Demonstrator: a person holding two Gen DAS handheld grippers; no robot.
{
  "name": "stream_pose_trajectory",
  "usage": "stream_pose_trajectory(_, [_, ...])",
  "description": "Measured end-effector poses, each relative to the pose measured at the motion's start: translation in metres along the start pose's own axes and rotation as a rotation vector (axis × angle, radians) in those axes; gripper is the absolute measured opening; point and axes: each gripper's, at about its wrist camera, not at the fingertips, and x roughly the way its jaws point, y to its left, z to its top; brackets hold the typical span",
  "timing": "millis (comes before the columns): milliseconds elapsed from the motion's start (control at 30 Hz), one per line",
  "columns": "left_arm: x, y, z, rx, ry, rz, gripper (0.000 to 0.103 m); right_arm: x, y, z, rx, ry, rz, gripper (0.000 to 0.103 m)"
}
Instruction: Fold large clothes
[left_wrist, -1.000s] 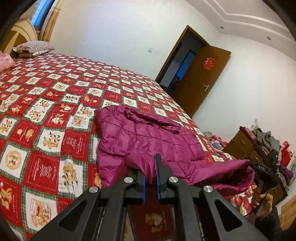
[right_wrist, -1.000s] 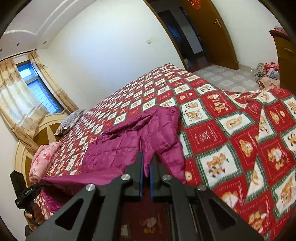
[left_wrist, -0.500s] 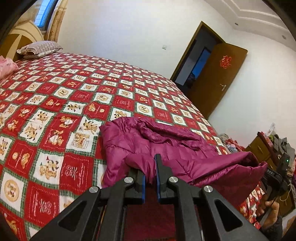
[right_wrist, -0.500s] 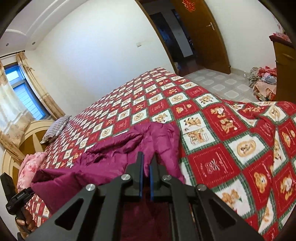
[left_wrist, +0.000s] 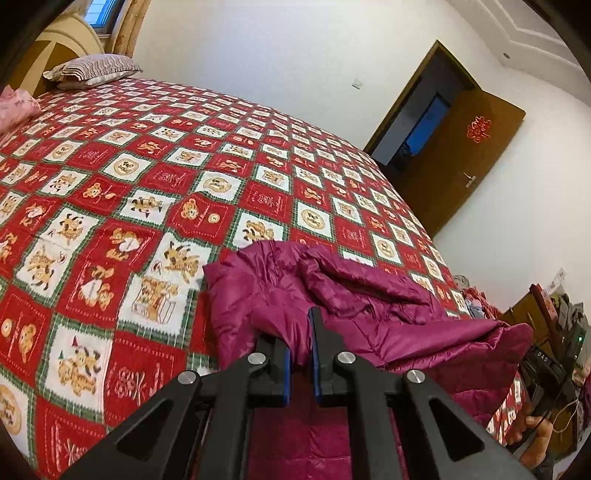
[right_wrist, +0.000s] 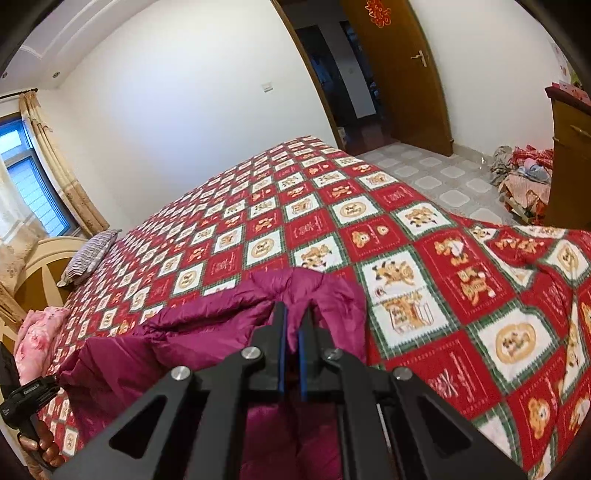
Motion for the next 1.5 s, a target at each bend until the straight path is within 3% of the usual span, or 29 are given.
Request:
stream_pose_trajectory(267, [0.031, -0.001, 0.033, -0.017, -0.013, 0.022, 0.008, 0.034, 0.012, 0.021, -0.034, -0.030, -0.054, 0.008])
stream_pose_trajectory(433, [0.056, -0.006, 0.049, 0.006, -0.015, 0.080, 0.008, 0.060, 0.017, 0.030, -0.052, -0.029, -0.091, 0.008])
stream_pose_trajectory(1033, [0.157, 0.022, 0.053, -0.042, 0.069, 0.193, 0.008, 0.153, 0.017, 0.018, -0.139, 0.027, -0.234, 0.008])
stream_pose_trajectory(1333, [0.177, 0.028, 0.039, -0.026, 0.041, 0.197, 0.010, 0.175, 0.015, 0.007, -0.136, 0.042, -0.235, 0.008])
stream_pose_trajectory(1400, [0.176, 0.032, 0.039, -0.045, 0.036, 0.173, 0.010, 0.177, 0.012, 0.007, -0.125, 0.048, -0.232, 0.008])
stream_pose_trajectory(1500, [0.166, 0.047, 0.044, -0.147, 0.025, 0.072, 0.011, 0.176, 0.011, 0.006, -0.119, 0.051, -0.237, 0.009])
